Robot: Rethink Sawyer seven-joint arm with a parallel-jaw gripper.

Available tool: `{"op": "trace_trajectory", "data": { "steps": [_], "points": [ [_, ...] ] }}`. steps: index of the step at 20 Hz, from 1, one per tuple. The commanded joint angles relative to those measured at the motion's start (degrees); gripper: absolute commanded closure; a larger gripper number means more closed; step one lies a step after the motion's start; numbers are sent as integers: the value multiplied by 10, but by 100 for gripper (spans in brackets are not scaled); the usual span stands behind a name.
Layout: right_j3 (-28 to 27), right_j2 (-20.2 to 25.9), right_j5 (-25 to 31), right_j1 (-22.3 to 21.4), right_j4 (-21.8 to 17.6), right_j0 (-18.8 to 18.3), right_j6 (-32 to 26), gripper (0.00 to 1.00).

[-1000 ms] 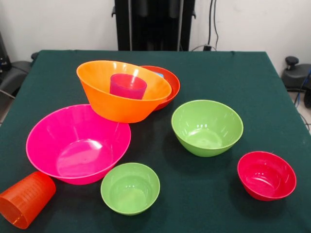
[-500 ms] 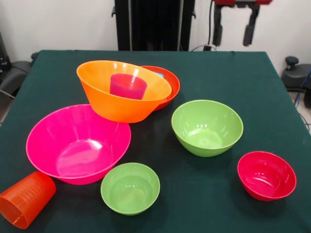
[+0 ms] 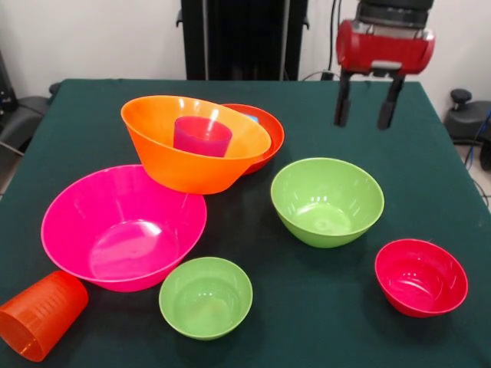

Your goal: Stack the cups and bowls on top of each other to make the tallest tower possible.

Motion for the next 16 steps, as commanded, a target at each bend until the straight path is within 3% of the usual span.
{"op": "trace_trajectory", "data": {
  "steps": [1,8,16],
  "points": [
    [-48,-115,-50,76,-77,41,131,0],
    [-77,-172,-84,111,-86,87,155,0],
    [-93,-223,-116,144,-54,125,146,0]
  ]
}}
